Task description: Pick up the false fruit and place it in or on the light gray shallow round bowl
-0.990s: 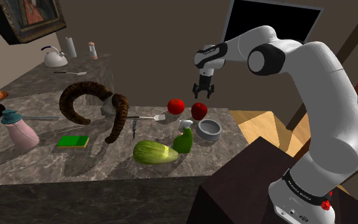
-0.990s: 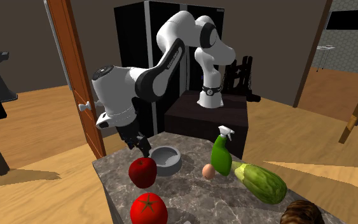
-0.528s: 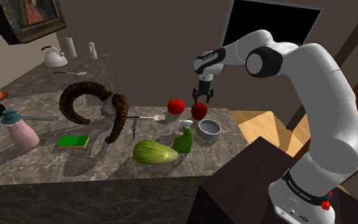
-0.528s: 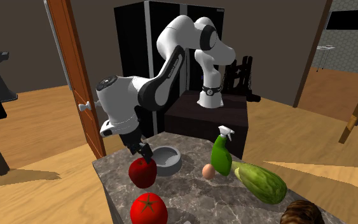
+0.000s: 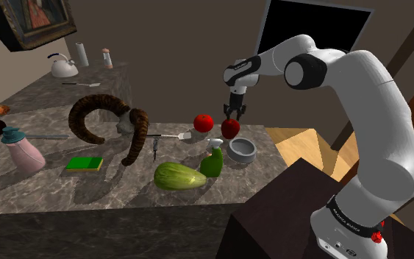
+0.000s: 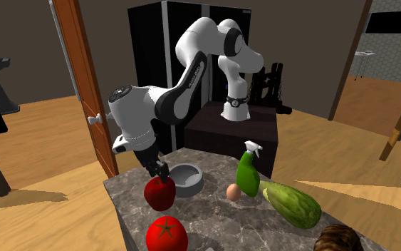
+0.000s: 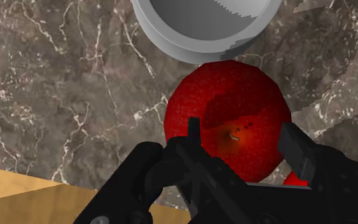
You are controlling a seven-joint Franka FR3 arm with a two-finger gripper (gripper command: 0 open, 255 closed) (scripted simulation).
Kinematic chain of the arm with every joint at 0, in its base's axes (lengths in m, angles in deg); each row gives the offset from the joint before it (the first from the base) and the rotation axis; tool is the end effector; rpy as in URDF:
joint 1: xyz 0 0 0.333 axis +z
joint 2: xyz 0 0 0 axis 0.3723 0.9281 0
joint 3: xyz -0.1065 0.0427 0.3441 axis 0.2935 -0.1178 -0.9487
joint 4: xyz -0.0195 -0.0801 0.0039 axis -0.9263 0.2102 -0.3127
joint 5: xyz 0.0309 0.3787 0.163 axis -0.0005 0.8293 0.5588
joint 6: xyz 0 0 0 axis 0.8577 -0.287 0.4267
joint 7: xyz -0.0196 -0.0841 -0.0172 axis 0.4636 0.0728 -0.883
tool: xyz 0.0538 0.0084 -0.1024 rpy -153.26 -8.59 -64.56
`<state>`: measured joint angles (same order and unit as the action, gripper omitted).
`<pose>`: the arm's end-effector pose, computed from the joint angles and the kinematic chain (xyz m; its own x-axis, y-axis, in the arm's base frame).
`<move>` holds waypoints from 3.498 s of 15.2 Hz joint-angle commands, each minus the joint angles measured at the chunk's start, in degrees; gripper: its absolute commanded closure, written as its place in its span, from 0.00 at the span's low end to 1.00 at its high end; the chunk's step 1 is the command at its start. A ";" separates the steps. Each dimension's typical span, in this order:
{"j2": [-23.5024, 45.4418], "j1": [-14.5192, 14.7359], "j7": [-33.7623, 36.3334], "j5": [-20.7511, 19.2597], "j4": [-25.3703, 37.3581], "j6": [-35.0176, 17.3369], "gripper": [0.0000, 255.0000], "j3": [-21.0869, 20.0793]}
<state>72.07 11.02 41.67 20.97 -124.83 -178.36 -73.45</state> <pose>0.7446 -0.2107 0.1724 0.9132 -0.3427 -0.2207 -0.3642 -0.9291 -0.0640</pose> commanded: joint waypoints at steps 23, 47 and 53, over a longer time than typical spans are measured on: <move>-6.58 0.34 0.72 -0.80 -0.33 6.21 1.00 0.65; -42.07 4.00 1.37 -5.13 -38.73 2.95 1.00 3.07; -39.79 3.91 0.70 -4.45 -40.59 -1.10 1.00 2.91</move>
<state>31.70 14.92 42.43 16.36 -165.38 -178.84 -70.49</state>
